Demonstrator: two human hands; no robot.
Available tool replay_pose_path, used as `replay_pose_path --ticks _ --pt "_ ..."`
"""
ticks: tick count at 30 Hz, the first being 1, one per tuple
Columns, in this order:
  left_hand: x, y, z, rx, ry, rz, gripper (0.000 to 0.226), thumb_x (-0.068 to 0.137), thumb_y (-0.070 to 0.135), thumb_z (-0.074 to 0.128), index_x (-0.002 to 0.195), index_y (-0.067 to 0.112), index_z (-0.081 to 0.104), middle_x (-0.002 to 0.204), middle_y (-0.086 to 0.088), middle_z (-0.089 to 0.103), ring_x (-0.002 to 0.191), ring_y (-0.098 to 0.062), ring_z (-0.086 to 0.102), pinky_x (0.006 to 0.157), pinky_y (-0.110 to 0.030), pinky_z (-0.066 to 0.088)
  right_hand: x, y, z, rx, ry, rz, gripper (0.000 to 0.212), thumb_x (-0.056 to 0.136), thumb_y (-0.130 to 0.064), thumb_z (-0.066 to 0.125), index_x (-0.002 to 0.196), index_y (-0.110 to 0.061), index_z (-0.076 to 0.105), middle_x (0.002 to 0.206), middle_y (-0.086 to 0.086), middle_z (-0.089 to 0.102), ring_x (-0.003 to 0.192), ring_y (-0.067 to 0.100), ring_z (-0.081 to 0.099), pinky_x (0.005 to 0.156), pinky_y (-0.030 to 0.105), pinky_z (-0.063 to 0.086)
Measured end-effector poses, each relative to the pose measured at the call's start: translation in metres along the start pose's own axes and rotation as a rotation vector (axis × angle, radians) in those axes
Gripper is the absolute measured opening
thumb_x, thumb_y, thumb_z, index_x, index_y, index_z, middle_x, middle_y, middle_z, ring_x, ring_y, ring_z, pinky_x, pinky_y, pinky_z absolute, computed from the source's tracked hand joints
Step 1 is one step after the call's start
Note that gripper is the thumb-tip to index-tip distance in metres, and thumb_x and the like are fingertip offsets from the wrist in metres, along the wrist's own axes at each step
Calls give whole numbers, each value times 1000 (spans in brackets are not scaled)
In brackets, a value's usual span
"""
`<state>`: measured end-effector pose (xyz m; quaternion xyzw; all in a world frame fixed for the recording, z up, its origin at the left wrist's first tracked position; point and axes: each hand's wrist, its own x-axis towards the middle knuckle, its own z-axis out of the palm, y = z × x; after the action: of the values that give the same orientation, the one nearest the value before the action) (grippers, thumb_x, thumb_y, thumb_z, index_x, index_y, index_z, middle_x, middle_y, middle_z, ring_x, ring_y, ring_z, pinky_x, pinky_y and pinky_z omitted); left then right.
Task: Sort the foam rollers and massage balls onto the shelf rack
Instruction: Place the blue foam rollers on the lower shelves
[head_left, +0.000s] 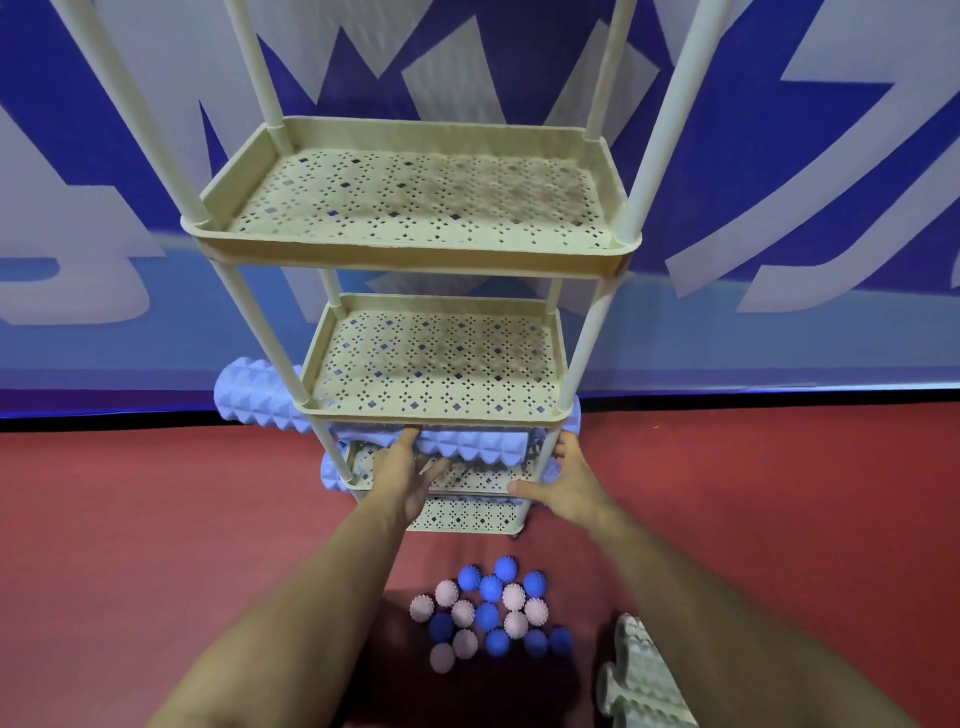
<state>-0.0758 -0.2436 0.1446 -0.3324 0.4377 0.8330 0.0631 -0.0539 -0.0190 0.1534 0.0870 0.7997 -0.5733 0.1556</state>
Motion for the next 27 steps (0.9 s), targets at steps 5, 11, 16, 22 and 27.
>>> replay_pose_path --ticks 5,11,16,22,27 --pt "7 -20 11 -10 -83 -6 10 102 12 53 103 7 62 102 -11 68 103 -28 64 81 -41 58 11 -3 2 44 62 -43 83 67 -9 91 131 -22 40 126 -5 62 116 9 61 98 38 54" --pt "6 -31 26 -44 -111 -14 14 103 10 50 108 4 62 111 -16 69 102 -30 67 76 -39 59 24 -7 -4 102 164 -45 84 68 -11 89 135 -24 39 125 -5 64 115 13 63 101 40 52" --pt "11 -41 16 155 -160 -86 58 88 21 75 134 3 45 133 -10 58 120 -26 61 83 -49 59 27 -5 -9 182 174 -37 80 70 -11 88 136 -25 46 123 -9 67 115 11 64 102 38 51" --pt "17 -50 -8 504 -227 -48 88 81 11 81 143 10 19 152 -6 33 112 -20 65 84 -40 59 31 -7 -10 223 188 12 56 73 -11 87 123 -16 62 110 -4 75 103 14 70 97 40 56" --pt "21 -40 -35 931 -258 102 90 76 22 87 143 10 28 153 -4 36 109 -13 63 97 -41 51 35 -13 -12 249 221 39 46 74 -8 86 116 -11 67 107 0 75 101 16 71 93 35 56"
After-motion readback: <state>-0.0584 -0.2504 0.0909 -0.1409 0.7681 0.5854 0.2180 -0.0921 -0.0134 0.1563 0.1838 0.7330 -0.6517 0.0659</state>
